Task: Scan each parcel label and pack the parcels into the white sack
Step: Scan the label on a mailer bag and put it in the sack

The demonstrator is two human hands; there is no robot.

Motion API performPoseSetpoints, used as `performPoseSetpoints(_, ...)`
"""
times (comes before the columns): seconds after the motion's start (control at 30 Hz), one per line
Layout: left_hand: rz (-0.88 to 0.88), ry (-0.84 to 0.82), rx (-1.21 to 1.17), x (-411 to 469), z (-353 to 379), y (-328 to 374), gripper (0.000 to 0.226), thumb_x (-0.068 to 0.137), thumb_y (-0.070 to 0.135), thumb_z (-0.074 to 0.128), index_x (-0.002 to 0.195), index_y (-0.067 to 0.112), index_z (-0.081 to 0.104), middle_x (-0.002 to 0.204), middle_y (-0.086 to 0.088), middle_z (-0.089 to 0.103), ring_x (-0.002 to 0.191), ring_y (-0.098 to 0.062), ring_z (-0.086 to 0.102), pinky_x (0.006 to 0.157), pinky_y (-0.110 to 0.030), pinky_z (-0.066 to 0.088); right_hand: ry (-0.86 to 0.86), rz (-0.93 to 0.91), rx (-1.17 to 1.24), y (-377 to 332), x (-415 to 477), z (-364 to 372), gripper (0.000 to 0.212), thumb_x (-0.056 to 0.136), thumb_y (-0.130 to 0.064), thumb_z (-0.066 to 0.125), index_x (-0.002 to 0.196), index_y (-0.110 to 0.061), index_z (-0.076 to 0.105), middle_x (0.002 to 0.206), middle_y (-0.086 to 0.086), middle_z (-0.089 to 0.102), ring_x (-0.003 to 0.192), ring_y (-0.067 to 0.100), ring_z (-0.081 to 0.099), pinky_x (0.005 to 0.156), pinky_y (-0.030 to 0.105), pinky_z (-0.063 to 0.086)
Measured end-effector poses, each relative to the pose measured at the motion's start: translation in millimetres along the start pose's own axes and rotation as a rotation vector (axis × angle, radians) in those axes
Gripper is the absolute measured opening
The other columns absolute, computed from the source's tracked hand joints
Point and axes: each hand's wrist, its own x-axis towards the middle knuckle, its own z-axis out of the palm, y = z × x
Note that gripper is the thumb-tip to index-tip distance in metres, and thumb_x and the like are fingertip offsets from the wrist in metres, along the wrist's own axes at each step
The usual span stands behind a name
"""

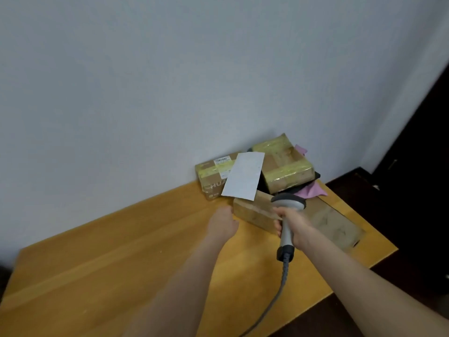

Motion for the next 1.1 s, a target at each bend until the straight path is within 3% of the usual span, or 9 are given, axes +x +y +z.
performPoseSetpoints(0.27, -0.007, 0.012, 0.063, 109, 36, 42, 0.095, 0.083, 0.057, 0.062, 0.151, 0.016, 0.010, 0.153, -0.013, 0.021, 0.140, -0.030, 0.023, 0.108, -0.041, 0.034, 0.097, 0.015, 0.083, -27, 80, -10, 0.014, 0.088, -0.011, 0.066, 0.086, 0.001, 0.059, 0.059, 0.012, 0.054, 0.047, 0.021, 0.049, 0.047, 0.030, 0.042)
performPoseSetpoints(0.37, -0.046, 0.000, 0.158, 142, 51, 52, 0.103, 0.083, 0.058, 0.060, 0.152, 0.017, -0.004, 0.158, -0.014, 0.002, 0.146, -0.033, 0.004, 0.115, -0.051, 0.019, 0.126, -0.014, 0.111, -30, 100, -10, 0.016, 0.086, -0.011, 0.069, 0.080, 0.001, 0.060, 0.055, 0.012, 0.057, 0.042, 0.020, 0.050, 0.044, 0.028, 0.044)
performPoseSetpoints(0.43, -0.098, -0.023, 0.224, 155, 58, 52, 0.103, 0.084, 0.055, 0.061, 0.152, 0.017, -0.007, 0.158, -0.015, 0.000, 0.146, -0.035, 0.004, 0.113, -0.053, 0.021, 0.124, -0.001, 0.133, -32, 107, -8, 0.018, 0.085, -0.012, 0.070, 0.078, 0.000, 0.060, 0.053, 0.011, 0.057, 0.040, 0.020, 0.050, 0.044, 0.027, 0.044)
performPoseSetpoints(0.53, -0.113, 0.007, 0.303, 162, 62, 50, 0.077, 0.088, 0.041, 0.061, 0.146, 0.014, 0.019, 0.144, -0.014, 0.030, 0.132, -0.031, 0.036, 0.096, -0.040, 0.044, 0.101, 0.028, 0.146, -32, 111, -7, 0.016, 0.086, -0.013, 0.070, 0.079, -0.002, 0.060, 0.053, 0.010, 0.057, 0.041, 0.019, 0.050, 0.043, 0.026, 0.044)
performPoseSetpoints(0.63, -0.037, 0.152, 0.266, 157, 52, 45, 0.024, 0.094, 0.022, 0.051, 0.116, 0.013, 0.051, 0.113, -0.007, 0.058, 0.099, -0.026, 0.060, 0.069, -0.032, 0.046, 0.071, 0.026, 0.132, -34, 107, -8, 0.015, 0.086, -0.013, 0.070, 0.082, -0.001, 0.061, 0.055, 0.010, 0.058, 0.042, 0.018, 0.051, 0.044, 0.026, 0.045)
performPoseSetpoints(0.73, -0.091, 0.303, 0.041, 145, 26, 38, 0.019, 0.096, 0.021, 0.047, 0.104, 0.014, 0.063, 0.094, -0.005, 0.067, 0.081, -0.024, 0.062, 0.059, -0.028, 0.041, 0.016, 0.009, 0.138, -38, 95, -8, 0.013, 0.086, -0.012, 0.071, 0.085, -0.002, 0.063, 0.056, 0.009, 0.059, 0.044, 0.017, 0.053, 0.044, 0.025, 0.047)
performPoseSetpoints(0.87, -0.193, 0.377, -0.648, 112, -16, 27, 0.017, 0.094, 0.015, 0.054, 0.107, 0.012, 0.066, 0.096, -0.004, 0.069, 0.076, -0.014, 0.060, 0.060, -0.024, 0.043, -0.082, -0.030, 0.184, -46, 66, -6, 0.012, 0.086, -0.008, 0.071, 0.086, 0.000, 0.062, 0.061, 0.008, 0.062, 0.044, 0.015, 0.055, 0.044, 0.023, 0.047)
performPoseSetpoints(0.97, -0.269, 0.251, -1.137, 70, -36, 14, 0.019, 0.091, 0.008, 0.059, 0.110, 0.011, 0.062, 0.095, -0.003, 0.071, 0.085, -0.018, 0.067, 0.069, -0.028, 0.054, -0.100, -0.072, 0.206, -48, 44, 0, 0.014, 0.082, -0.005, 0.074, 0.088, -0.003, 0.061, 0.070, 0.010, 0.065, 0.053, 0.018, 0.060, 0.050, 0.027, 0.049)
performPoseSetpoints(1.1, -0.263, 0.088, -1.370, 12, -42, 3, 0.027, 0.088, 0.001, 0.059, 0.114, 0.008, 0.060, 0.091, -0.005, 0.073, 0.080, -0.018, 0.069, 0.061, -0.028, 0.056, -0.110, -0.083, 0.181, -40, 14, 10, 0.016, 0.080, -0.003, 0.076, 0.086, -0.006, 0.061, 0.074, 0.011, 0.064, 0.064, 0.022, 0.061, 0.061, 0.032, 0.052)
